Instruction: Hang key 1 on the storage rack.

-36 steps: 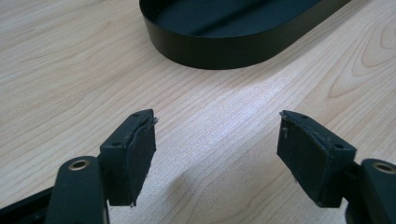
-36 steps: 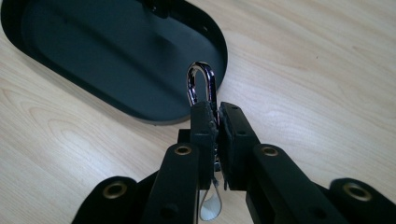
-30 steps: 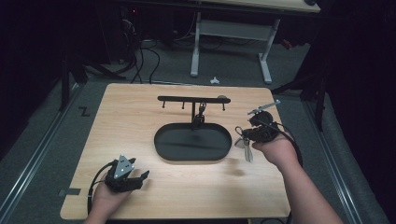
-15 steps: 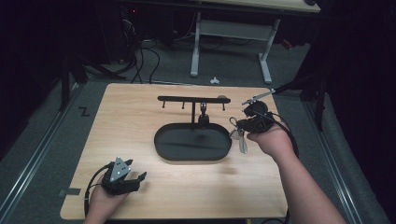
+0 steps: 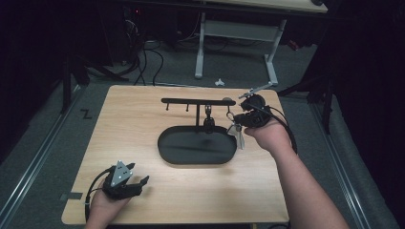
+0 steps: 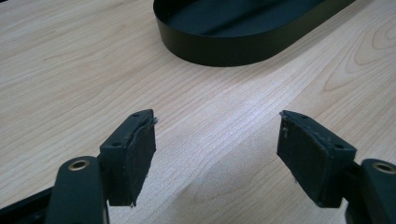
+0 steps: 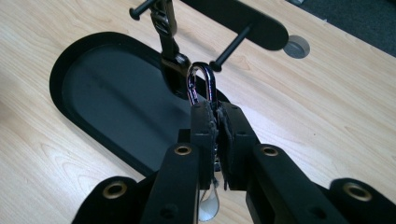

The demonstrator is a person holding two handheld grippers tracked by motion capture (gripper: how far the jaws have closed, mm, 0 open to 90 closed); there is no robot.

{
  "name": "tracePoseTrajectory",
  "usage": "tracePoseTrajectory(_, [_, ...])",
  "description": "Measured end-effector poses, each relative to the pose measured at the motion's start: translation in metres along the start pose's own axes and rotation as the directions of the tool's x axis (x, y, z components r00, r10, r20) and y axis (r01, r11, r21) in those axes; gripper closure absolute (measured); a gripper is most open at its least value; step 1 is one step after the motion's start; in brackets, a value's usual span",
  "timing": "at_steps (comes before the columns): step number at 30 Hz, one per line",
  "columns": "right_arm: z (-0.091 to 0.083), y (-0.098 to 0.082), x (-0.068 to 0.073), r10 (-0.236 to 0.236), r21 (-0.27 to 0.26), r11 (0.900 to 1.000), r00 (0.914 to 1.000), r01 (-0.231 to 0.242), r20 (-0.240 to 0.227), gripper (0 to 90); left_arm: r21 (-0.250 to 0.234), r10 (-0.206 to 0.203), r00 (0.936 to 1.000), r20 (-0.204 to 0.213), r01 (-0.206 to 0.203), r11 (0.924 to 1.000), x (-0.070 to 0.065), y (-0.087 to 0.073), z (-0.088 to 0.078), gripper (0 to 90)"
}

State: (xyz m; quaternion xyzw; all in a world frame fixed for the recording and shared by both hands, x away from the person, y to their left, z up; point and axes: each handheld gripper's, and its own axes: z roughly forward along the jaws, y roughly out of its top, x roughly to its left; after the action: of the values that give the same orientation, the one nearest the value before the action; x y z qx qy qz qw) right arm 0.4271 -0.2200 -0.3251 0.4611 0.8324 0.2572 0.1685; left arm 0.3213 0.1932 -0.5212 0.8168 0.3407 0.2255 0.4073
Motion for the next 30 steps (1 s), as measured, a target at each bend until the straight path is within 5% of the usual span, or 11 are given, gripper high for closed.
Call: tracePoseTrajectory(30, [0.035, 0.016, -0.025, 0.080, -0.028, 0.996, 0.9967, -0.080, -0.014, 84.4, 0.006, -0.001, 1.0000, -0.001, 0.001, 1.0000, 0.000, -0.001, -0.001, 28.4])
